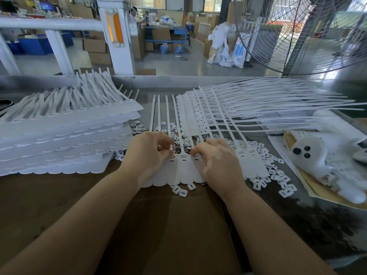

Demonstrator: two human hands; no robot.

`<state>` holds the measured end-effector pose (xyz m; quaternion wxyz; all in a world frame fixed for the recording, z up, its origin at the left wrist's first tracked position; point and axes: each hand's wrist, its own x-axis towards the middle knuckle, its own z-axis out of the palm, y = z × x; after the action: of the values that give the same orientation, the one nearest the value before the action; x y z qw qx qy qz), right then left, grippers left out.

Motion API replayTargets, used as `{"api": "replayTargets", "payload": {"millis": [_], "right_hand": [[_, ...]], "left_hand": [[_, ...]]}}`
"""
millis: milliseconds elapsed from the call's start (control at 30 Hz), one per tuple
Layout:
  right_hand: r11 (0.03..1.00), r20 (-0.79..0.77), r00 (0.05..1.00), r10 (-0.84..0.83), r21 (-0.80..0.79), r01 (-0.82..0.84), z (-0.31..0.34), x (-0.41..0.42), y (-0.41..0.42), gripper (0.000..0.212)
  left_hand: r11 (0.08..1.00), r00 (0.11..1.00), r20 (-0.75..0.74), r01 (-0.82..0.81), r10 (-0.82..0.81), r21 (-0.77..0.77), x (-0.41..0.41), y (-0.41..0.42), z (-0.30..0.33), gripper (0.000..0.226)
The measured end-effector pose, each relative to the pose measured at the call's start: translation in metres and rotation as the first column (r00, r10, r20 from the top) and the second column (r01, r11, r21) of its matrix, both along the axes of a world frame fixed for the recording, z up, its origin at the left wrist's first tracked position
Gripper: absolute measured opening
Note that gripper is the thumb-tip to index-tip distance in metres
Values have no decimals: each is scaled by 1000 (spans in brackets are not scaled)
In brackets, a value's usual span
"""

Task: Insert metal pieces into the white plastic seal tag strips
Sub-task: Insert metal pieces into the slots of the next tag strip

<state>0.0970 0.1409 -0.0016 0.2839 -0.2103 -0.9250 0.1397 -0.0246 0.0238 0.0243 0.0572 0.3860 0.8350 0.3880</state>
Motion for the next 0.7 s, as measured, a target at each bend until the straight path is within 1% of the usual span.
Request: {"api": "replayTargets", "payload": {"millis": [167,267,400,533,700], "right_hand": [[1000,5,1000,0,5,0,0,0,-1,21],[1000,0,1000,2,-3,-2,0,1,0,22],[1000,12,1000,2,-10,-2,0,1,0,22],[1000,8,1000,3,-14,-3,0,1,-1,22],[1000,7,1000,4,-18,-4,1,1,0,24]], "left_hand": [[1000,998,53,-22,22,14,-4,-4,2,13],[998,997,63,-42,40,38,-7,-9,4,14],[991,980,184,-99,81,94,-11,-14,5,17],[993,964,257,-85,62,76,-12,-16,5,12],[996,960,276,-72,56,48,-15,-15,5,13]]}}
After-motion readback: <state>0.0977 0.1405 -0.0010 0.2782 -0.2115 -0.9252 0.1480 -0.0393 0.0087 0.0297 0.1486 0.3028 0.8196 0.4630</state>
